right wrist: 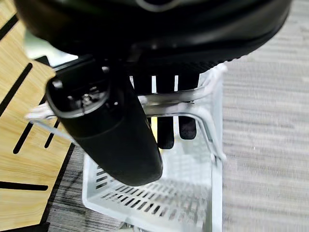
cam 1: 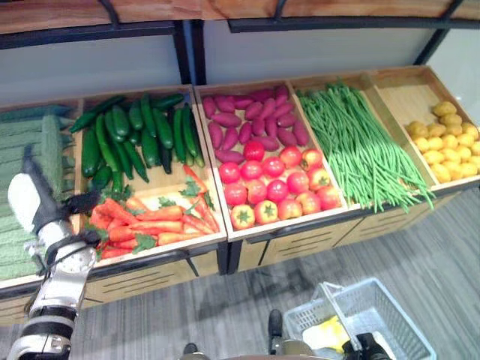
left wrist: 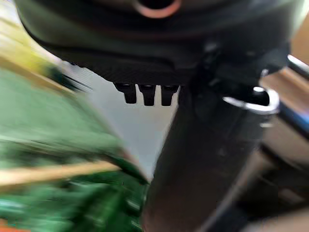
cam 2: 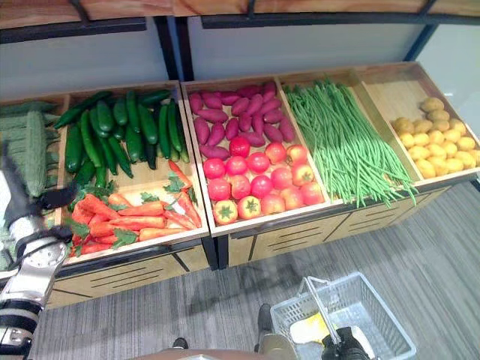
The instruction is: Get the vegetables into the basket
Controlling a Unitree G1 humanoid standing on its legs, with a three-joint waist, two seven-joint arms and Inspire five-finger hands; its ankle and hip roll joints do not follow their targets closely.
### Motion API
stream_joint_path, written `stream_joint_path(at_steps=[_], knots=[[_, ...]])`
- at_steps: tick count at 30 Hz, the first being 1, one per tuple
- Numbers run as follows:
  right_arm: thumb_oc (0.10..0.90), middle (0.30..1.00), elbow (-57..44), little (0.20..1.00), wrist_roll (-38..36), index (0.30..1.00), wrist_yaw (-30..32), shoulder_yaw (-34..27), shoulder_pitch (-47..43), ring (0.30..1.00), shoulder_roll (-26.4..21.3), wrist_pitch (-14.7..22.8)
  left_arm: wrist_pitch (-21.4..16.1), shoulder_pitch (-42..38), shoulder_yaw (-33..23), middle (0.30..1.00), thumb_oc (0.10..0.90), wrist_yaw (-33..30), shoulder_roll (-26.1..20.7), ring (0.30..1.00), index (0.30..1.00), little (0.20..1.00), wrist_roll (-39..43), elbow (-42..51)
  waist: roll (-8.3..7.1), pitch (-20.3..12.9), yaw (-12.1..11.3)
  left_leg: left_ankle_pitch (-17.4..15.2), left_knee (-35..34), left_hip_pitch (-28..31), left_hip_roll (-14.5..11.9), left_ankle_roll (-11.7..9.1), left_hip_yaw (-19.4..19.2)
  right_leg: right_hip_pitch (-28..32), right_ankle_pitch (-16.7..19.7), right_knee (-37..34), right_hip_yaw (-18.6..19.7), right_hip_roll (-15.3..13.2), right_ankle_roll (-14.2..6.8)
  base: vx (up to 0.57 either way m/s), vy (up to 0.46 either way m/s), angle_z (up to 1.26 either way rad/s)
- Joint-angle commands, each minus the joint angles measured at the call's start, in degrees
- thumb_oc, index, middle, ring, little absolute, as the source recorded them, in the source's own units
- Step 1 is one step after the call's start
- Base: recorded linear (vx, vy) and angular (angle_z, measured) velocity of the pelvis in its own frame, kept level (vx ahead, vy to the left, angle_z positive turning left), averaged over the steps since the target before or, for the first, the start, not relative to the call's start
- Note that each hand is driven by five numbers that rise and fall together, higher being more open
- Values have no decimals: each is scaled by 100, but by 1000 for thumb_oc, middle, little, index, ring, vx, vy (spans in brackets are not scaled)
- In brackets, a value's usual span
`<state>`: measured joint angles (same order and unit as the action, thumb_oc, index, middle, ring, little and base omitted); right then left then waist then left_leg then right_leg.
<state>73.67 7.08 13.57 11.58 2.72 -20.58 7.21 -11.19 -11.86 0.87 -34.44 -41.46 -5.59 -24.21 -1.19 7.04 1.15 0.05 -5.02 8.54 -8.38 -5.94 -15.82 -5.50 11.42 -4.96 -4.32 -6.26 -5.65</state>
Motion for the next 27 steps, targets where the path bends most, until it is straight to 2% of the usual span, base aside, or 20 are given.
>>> stream_joint_path(at_steps=[1,3,6,10,20,27], knots=[[400,300,138,300,80,300,-33,209,-76,300,-144,201,-266,-584,40,1000,900,287,-564,1000,1000,1000,-446,73,-251,-284,31,10,2,-91,119,-57,-22,323,-221,78,23,-386,-472,11,3,-22],[400,300,161,300,94,300,-46,202,-72,300,-152,203,-272,-612,128,1000,900,384,-596,1000,1000,1000,-506,54,-245,-285,39,5,2,-85,121,-58,-37,320,-218,76,31,-386,-473,6,4,-15],[400,300,175,300,88,300,-147,179,-85,300,-222,193,-370,-875,715,1000,900,1225,-989,1000,1000,1000,-329,-46,-180,-298,133,3,2,-66,123,-64,-92,306,-176,73,79,-387,-489,-2,13,-7],[400,300,3,300,114,300,-305,174,10,300,-301,230,-734,-1230,1749,1000,900,2558,-1986,1000,1000,1000,77,254,-113,-330,213,-17,2,-29,140,-73,-160,281,-133,70,147,-386,-523,11,21,-8],[400,300,68,300,23,300,-489,88,103,300,-255,189,-782,-1337,1993,1000,900,3134,-2145,1000,1000,1000,852,571,-81,-355,240,-34,2,1,151,-76,-163,274,-110,81,175,-398,-538,5,2,-2],[400,300,131,300,27,300,-561,101,77,300,-216,170,-721,-1197,2039,1000,900,3311,-2128,1000,1000,1000,842,527,-77,-321,200,-21,2,-20,157,-73,-145,268,-105,84,163,-403,-534,0,0,0]])
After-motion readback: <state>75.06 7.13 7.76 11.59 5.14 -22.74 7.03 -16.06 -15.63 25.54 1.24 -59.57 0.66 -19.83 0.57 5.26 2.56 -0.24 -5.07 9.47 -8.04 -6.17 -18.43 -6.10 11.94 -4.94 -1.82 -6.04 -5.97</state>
